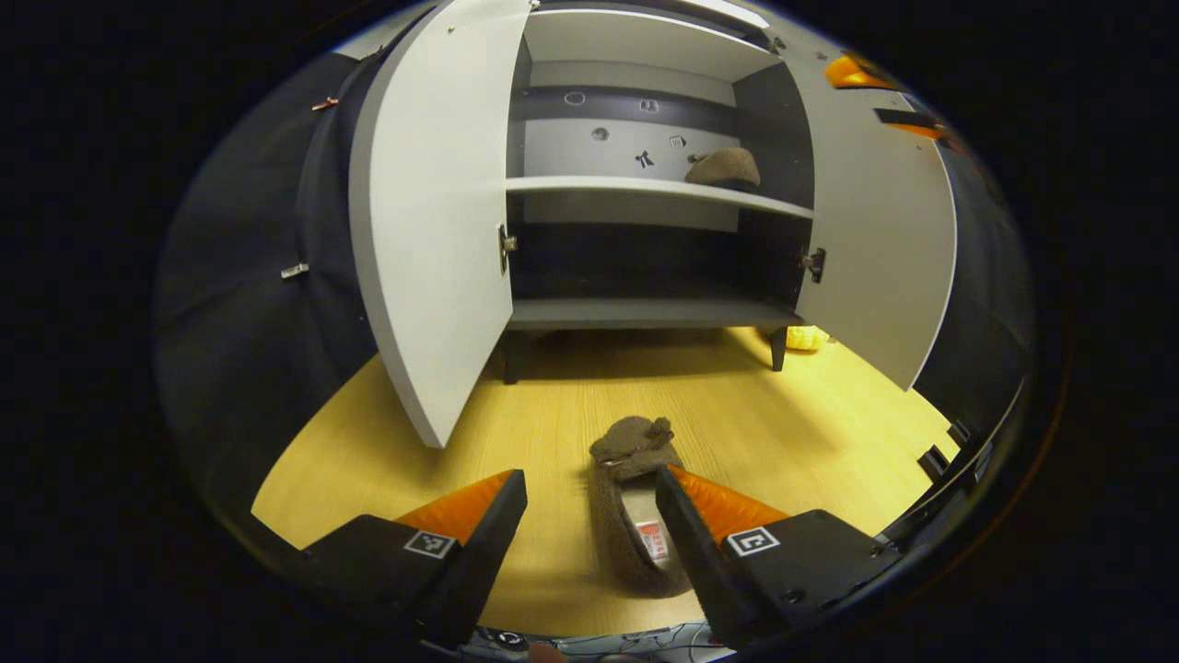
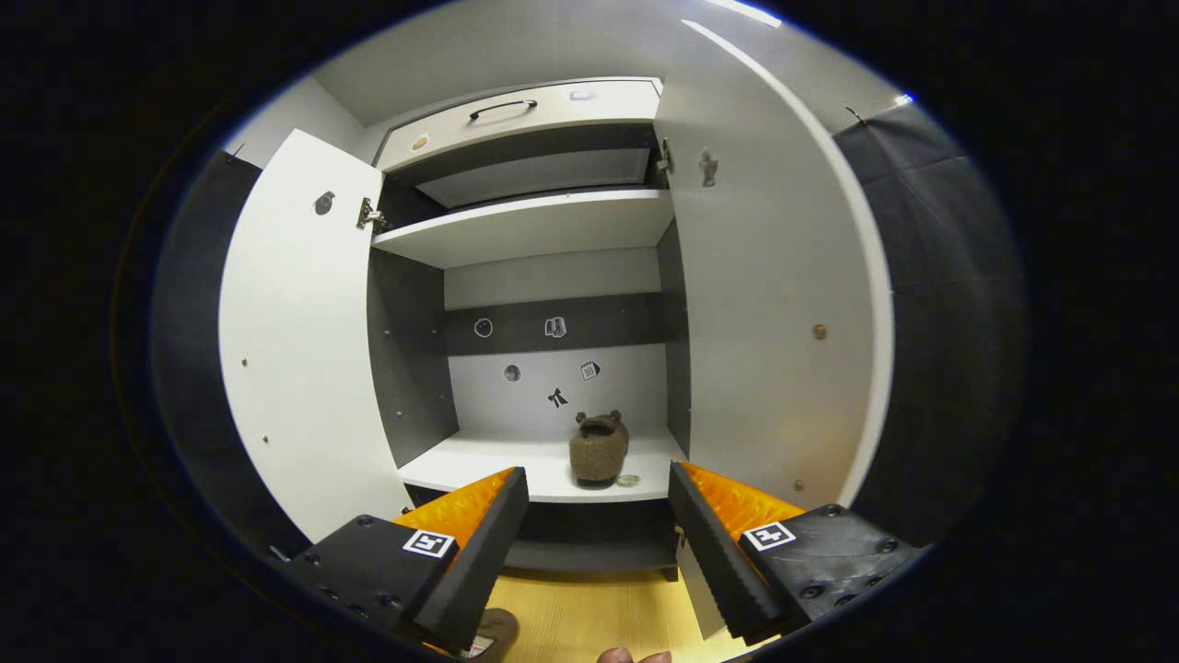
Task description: Grab one shoe with the right hand and put it into the shoe cabinet, grab the other shoe with the left hand and put it into the shoe cabinet; then close the right door with the right hand and the left door with the left hand.
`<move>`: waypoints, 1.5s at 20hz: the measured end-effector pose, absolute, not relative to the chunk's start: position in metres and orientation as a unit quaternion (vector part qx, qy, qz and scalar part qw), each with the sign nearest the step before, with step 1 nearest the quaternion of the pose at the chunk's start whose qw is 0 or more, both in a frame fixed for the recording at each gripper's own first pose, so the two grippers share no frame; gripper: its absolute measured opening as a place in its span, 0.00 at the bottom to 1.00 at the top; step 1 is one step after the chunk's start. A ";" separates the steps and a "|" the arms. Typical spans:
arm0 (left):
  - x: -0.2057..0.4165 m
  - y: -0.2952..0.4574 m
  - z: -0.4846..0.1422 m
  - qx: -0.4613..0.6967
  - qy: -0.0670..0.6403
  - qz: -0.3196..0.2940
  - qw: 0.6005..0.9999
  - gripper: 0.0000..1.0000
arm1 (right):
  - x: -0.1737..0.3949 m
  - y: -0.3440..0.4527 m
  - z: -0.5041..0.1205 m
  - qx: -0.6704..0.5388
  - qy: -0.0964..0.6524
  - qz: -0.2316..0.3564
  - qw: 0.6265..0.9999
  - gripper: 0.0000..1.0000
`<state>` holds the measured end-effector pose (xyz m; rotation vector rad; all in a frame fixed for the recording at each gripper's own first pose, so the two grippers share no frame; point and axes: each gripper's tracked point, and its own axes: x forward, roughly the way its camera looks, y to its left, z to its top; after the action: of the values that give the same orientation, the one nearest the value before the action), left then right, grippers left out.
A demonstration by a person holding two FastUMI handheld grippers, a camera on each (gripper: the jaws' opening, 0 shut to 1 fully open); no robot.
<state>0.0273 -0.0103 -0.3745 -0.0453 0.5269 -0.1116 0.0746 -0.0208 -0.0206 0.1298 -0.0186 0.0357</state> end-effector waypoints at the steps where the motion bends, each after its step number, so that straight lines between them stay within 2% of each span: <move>1: 0.033 -0.012 -0.387 -0.022 0.271 -0.061 0.960 0.90 | 0.064 -0.026 -0.021 0.064 -0.008 0.014 0.998 0.98; 2: 0.036 -0.017 -0.401 -0.024 0.285 -0.072 0.956 0.89 | 0.056 -0.032 -0.024 0.063 -0.004 0.008 0.998 1.00; 5: 0.047 -0.025 -0.430 -0.029 0.315 -0.088 0.944 0.81 | 0.039 -0.044 -0.031 0.062 0.012 -0.001 0.998 0.98; 11: 0.085 -0.031 -0.450 -0.050 0.315 -0.086 0.944 0.61 | 0.024 -0.056 -0.047 0.057 0.035 -0.015 0.998 0.98; 14: 0.098 -0.035 -0.462 -0.027 0.318 -0.093 0.943 0.56 | 0.022 -0.062 -0.056 0.047 0.046 -0.025 0.998 0.98; 16: 0.106 -0.037 -0.463 -0.006 0.310 -0.090 0.947 0.42 | 0.022 -0.066 -0.062 0.040 0.054 -0.032 0.997 1.00; 17: 0.107 -0.035 -0.463 0.009 0.307 -0.086 0.948 0.29 | 0.023 -0.067 -0.064 0.037 0.055 -0.036 0.997 0.98; 18: 0.107 -0.035 -0.464 0.022 0.307 -0.088 0.947 0.25 | 0.022 -0.069 -0.065 0.034 0.054 -0.040 0.997 0.98; 19: 0.107 -0.036 -0.463 0.030 0.305 -0.094 0.947 0.13 | 0.022 -0.071 -0.066 0.031 0.052 -0.045 0.997 0.98; 21: 0.106 -0.036 -0.462 0.036 0.312 -0.099 0.944 0.08 | 0.020 -0.073 -0.069 0.026 0.051 -0.050 0.997 0.98; 24: 0.106 -0.034 -0.443 0.019 0.316 -0.092 0.944 0.07 | 0.016 -0.077 -0.068 0.031 0.051 -0.051 0.997 0.98; 30: 0.107 -0.030 -0.338 0.014 0.283 -0.058 0.957 0.06 | 0.013 -0.086 -0.051 0.028 0.036 -0.038 0.998 0.98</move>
<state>0.1068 -0.0304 -0.3378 0.0277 0.5750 -0.1186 0.0133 -0.0863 -0.0514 0.0557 0.0712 -0.0764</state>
